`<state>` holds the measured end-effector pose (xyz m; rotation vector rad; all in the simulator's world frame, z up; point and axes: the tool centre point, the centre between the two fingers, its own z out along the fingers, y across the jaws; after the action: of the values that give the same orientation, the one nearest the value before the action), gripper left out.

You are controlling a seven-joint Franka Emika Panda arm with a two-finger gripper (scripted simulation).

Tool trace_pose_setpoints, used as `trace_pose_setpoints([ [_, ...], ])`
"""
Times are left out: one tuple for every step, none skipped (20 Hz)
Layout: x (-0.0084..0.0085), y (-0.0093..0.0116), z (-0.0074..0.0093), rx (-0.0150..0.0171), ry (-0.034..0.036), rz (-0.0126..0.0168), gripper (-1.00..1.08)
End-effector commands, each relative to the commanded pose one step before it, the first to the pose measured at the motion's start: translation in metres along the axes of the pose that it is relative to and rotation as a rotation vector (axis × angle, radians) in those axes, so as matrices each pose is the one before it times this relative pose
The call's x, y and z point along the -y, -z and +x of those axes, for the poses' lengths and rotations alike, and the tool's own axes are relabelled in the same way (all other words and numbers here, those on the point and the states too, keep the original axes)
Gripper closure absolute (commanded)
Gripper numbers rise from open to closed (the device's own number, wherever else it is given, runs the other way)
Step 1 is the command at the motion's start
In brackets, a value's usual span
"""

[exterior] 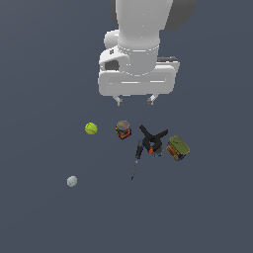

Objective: Pick up a designated object from a clutter of objects.

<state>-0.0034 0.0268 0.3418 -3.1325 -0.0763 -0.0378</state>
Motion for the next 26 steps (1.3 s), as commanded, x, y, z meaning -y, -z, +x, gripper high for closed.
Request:
trace_pose_setpoints([
  [-0.00001,0.00000,0.00000,0.00000,0.00000,0.00000,-0.92],
  [-0.00012,0.00011,0.00001,0.00015,0.00083,-0.00050,-0.92],
  [-0.00040,0.00032,0.00002,0.00047,0.00234,-0.00139,-0.92],
  [-0.00060,0.00049,0.00004,0.00077,0.00379,-0.00225,-0.92],
  [-0.00086,0.00067,0.00006,0.00105,0.00514,-0.00304,-0.92],
  [-0.00107,0.00081,0.00009,0.00133,0.00645,-0.00379,-0.92],
  [-0.00126,0.00088,0.00013,0.00151,0.00725,-0.00420,-0.92],
  [-0.00106,0.00068,0.00015,0.00126,0.00606,-0.00342,-0.92],
  [-0.00084,0.00044,0.00015,0.00089,0.00435,-0.00236,-0.92],
  [-0.00051,0.00022,0.00015,0.00056,0.00285,-0.00144,-0.92],
  [-0.00030,0.00005,0.00011,0.00022,0.00126,-0.00053,-0.92],
  [0.00011,-0.00009,0.00007,0.00000,0.00000,0.00000,-0.92],
  [0.00019,-0.00005,-0.00011,-0.00028,-0.00134,0.00072,-0.92],
  [0.00040,0.00013,-0.00035,-0.00022,-0.00189,0.00043,-0.92],
  [0.00031,0.00019,-0.00030,-0.00005,-0.00098,-0.00001,-0.92],
  [0.00010,0.00009,-0.00009,0.00000,0.00000,0.00000,-0.92],
  [-0.00017,-0.00011,0.00019,0.00009,0.00065,-0.00020,-0.92],
  [-0.00053,-0.00029,0.00046,0.00005,0.00138,0.00006,-0.92],
  [-0.00063,-0.00051,0.00076,0.00008,0.00239,0.00014,-0.92],
  [-0.00087,-0.00071,0.00103,0.00009,0.00315,0.00025,-0.92],
  [-0.00111,-0.00092,0.00130,0.00010,0.00395,0.00034,-0.92],
  [-0.00136,-0.00113,0.00156,0.00011,0.00471,0.00043,-0.92],
  [-0.00160,-0.00132,0.00180,0.00012,0.00546,0.00050,-0.92],
  [-0.00181,-0.00150,0.00200,0.00013,0.00615,0.00055,-0.92],
  [-0.00207,-0.00169,0.00220,0.00015,0.00691,0.00058,-0.92],
  [-0.00231,-0.00188,0.00240,0.00016,0.00769,0.00062,-0.92],
])
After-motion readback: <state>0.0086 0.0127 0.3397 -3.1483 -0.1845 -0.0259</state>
